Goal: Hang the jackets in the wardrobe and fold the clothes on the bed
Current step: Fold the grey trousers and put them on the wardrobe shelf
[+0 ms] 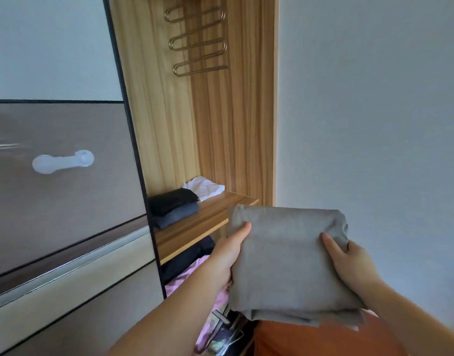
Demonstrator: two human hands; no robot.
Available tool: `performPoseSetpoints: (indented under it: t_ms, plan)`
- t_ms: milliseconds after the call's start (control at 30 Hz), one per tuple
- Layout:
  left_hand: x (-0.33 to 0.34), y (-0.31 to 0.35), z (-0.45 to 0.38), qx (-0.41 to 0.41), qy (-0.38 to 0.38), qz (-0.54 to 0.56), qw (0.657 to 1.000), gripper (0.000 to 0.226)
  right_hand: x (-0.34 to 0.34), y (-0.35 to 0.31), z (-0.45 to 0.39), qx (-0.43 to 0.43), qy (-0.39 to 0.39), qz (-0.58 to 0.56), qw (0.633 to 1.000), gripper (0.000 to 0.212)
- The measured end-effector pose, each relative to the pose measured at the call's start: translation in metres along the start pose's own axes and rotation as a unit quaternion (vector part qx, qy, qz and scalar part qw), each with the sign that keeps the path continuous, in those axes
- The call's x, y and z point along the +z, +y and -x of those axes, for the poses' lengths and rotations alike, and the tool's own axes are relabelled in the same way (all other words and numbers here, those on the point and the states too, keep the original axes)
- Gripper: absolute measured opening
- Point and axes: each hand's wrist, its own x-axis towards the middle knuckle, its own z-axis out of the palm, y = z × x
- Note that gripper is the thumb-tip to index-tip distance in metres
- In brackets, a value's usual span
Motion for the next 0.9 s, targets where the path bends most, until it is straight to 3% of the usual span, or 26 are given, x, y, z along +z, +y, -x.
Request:
performPoseSetpoints:
  t_ms: [233, 333, 433, 667, 900]
  plan:
    - [-0.013, 0.03, -0.061, 0.013, 0.11, 0.033, 0.993, 0.039, 0.057, -0.03, -0.106, 0.012, -0.164, -0.061, 0.984, 0.052]
    - [-0.033, 0.037, -0.085, 0.007, 0.161, 0.064, 0.985, 0.028, 0.087, -0.045, -0.136, 0.032, -0.245, -0.113, 0.962, 0.05]
    - [-0.059, 0.039, -0.119, -0.002, 0.194, 0.096, 0.976, 0.035, 0.118, -0.054, -0.167, 0.071, -0.329, -0.169, 0.926, 0.046]
    - [-0.112, 0.041, -0.227, -0.042, 0.172, 0.133, 0.975, 0.042, 0.209, -0.062, -0.257, 0.085, -0.362, -0.145, 0.917, 0.051]
    - [-0.158, 0.07, -0.283, -0.093, 0.094, 0.122, 0.984, 0.029, 0.29, -0.096, -0.329, 0.05, -0.389, -0.161, 0.906, 0.02]
